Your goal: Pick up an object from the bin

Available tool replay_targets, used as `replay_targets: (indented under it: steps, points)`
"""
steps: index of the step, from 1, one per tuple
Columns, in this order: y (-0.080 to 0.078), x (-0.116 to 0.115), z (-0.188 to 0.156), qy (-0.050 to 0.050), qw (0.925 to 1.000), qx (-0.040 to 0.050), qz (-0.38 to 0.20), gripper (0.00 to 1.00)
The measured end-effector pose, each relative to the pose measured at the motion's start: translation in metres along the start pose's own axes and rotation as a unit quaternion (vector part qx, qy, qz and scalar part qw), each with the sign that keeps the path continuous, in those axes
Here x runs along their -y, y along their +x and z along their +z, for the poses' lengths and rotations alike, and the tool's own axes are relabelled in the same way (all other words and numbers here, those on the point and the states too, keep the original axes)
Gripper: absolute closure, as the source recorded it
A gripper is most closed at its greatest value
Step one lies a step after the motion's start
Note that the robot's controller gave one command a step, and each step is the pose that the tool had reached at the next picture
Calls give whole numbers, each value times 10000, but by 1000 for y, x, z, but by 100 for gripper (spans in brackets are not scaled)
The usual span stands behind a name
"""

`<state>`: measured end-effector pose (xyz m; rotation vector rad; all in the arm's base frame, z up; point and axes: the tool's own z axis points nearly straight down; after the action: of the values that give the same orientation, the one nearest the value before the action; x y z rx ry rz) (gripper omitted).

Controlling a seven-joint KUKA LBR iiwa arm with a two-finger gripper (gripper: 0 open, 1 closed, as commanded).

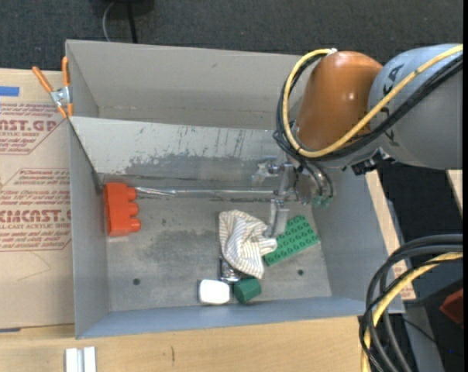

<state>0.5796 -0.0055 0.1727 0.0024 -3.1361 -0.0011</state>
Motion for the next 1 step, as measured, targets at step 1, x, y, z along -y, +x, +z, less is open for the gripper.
replay_targets:
  steps: [1]
  points:
    - [-2,0,-5,1,10000,38,0,0]
